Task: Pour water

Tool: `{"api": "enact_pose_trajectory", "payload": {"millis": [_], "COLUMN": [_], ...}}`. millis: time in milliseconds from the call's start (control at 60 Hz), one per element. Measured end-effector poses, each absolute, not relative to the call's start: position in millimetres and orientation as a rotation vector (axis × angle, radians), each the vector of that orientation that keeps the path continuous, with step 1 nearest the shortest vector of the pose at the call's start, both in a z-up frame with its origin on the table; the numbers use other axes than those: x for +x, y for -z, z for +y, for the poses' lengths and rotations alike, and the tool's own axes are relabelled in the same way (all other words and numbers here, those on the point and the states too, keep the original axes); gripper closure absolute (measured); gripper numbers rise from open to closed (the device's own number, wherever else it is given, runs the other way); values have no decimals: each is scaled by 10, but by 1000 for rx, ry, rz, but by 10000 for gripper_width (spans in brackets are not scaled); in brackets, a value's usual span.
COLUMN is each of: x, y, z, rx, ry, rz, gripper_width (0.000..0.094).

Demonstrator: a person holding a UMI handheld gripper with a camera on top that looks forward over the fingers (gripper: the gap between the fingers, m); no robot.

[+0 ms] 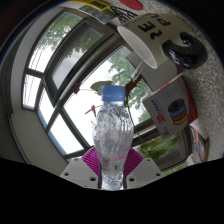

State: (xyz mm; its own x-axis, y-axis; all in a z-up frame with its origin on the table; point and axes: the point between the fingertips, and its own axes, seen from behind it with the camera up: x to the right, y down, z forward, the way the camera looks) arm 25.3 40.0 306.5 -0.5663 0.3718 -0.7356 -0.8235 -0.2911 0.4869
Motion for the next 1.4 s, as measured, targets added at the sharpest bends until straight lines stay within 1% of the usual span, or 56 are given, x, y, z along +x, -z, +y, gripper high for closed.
{"api": "enact_pose_trajectory", "payload": {"millis": [100,167,183,283,417,467,517,617,717,800,867,917,967,1017,1083,1133,1150,1250,1267,1400], "x": [610,696,732,700,709,698,688,716,911,1259,1567,1768,1962,2237,2516,2684,2718,2958,2970,3110], "y": [-2829,-2733,-2735,-2736,-2867,-2992,-3190,-3735,-4245,-4617,-4776,-4825,-4738,-4555,-4177,-3803,-3609,-2806,-2585,-1622], "z": [469,485,392,488,479,465,419,311,187,104,48,42,93,155,306,436,490,658,751,880], "rx": [-531,-528,-531,-566,-606,-655,-720,-887,-1012,-1052,-1054,-1071,-1108,-1153,-1236,-1307,-1326,-1475,-1496,-1651], "ry": [-1987,-2000,-2003,-2032,-2062,-2051,-2014,-1810,-1423,-1060,-799,-629,-470,-319,-144,-57,-36,21,27,74], "rz": [1268,1291,1303,1294,1255,1204,1116,848,537,338,227,160,104,68,22,-4,-13,-38,-39,-68], "gripper_width": [664,663,663,664,664,666,665,665,665,665,665,666,666,664,665,665,665,665,665,665]}}
